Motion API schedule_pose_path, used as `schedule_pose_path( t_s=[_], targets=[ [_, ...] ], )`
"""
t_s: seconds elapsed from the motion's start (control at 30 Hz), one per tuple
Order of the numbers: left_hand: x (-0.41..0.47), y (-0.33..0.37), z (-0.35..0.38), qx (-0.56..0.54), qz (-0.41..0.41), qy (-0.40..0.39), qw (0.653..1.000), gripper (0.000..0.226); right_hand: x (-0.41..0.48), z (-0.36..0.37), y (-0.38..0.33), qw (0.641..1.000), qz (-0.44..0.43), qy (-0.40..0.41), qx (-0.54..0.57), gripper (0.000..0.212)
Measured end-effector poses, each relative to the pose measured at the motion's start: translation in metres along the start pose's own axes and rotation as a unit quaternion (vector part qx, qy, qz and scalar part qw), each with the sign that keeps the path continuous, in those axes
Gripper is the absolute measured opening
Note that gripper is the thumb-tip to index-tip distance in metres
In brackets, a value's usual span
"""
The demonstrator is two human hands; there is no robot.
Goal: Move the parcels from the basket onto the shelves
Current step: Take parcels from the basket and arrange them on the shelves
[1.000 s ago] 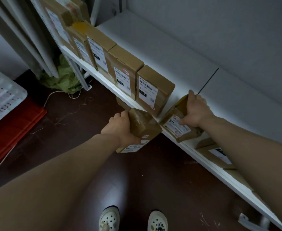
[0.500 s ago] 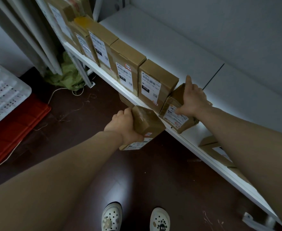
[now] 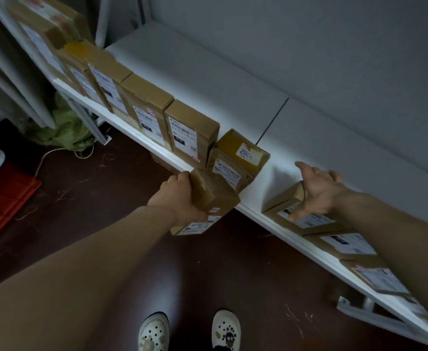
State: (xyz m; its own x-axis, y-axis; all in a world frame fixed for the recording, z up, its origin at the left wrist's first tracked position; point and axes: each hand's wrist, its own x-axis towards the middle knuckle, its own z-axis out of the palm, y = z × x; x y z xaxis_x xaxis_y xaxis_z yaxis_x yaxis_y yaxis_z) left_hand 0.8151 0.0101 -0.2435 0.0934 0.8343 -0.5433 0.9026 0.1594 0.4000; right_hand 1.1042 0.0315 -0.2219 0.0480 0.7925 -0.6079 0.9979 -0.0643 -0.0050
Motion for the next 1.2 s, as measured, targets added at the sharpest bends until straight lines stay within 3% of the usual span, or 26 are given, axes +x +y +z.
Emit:
schedule_pose_path(
  t_s=[0.13,0.2,0.53,1.03,1.1,1.2],
  targets=[
    [0.000,0.002,0.005,0.013,0.000,0.003,1.000,0.104,0.007,0.004,-0.003,1.000,0.000,0.014,0.026,0.080],
    [0.000,0.002,0.007,0.016,0.000,0.003,1.000,0.103,0.010,0.002,-0.010,0.999,-0.012,0.026,0.030,0.070],
    [0.000,-0.007,0.006,0.008,-0.008,0.005,1.000,0.105,0.024,-0.006,-0.056,0.991,-0.022,0.101,0.081,0.074],
    [-0.002,-0.015,0.008,0.004,0.007,0.007,1.000,0.104,0.021,-0.002,-0.058,0.987,-0.022,0.144,0.068,0.118],
    [-0.004,-0.012,0.008,0.010,0.017,0.001,1.000,0.105,0.011,-0.003,-0.050,0.979,-0.020,0.174,0.104,0.106],
    [-0.008,-0.001,0.013,0.023,0.035,-0.010,0.999,0.104,-0.012,-0.005,-0.023,0.964,-0.015,0.221,0.150,0.072]
  ],
)
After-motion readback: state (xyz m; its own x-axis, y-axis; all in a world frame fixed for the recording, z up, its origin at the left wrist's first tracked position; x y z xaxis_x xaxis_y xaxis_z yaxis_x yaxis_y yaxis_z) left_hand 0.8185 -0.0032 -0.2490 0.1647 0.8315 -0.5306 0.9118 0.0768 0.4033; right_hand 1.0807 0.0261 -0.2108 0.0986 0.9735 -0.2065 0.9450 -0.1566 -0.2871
